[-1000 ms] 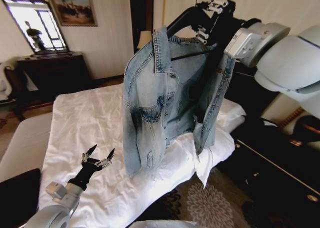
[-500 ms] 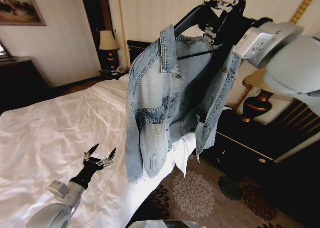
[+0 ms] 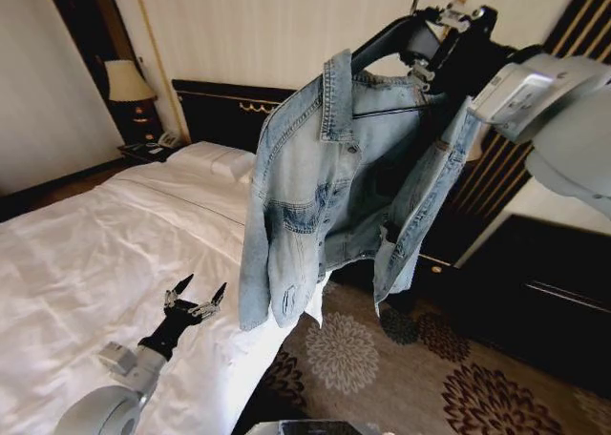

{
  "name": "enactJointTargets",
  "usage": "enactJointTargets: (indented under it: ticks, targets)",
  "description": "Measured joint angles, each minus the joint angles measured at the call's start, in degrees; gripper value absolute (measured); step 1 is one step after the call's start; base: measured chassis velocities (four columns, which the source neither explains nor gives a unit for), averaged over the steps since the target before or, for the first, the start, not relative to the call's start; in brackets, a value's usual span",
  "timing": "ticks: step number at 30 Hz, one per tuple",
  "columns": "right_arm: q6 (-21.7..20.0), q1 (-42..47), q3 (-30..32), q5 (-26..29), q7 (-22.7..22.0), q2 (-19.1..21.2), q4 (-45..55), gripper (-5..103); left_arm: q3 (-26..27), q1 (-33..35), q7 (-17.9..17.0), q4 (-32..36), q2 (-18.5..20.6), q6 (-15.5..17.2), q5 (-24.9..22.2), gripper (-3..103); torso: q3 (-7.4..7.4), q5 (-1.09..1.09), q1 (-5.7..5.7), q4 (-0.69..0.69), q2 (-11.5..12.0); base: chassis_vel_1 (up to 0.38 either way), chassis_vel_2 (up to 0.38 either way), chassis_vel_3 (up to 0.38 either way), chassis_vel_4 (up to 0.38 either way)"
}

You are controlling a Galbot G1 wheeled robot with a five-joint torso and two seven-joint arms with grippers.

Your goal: Pick up the clothes from the bed and hang them on the clothes hanger.

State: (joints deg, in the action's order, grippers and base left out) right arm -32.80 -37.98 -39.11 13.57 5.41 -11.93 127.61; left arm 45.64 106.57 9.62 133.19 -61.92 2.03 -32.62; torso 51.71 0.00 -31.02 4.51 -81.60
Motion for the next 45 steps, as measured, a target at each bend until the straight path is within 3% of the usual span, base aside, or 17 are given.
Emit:
enactJointTargets:
  ticks: [45]
  targets:
    - [1.3,10.5,8.7,-0.2,-0.5,19.4,8.4,35,-5.9,-4.6,-0.3,-1.5,1.7,0.2,0.4,100,0.00,0.00,0.00,0.00,0.0,-0.125,-0.123,-0.123,-0.124]
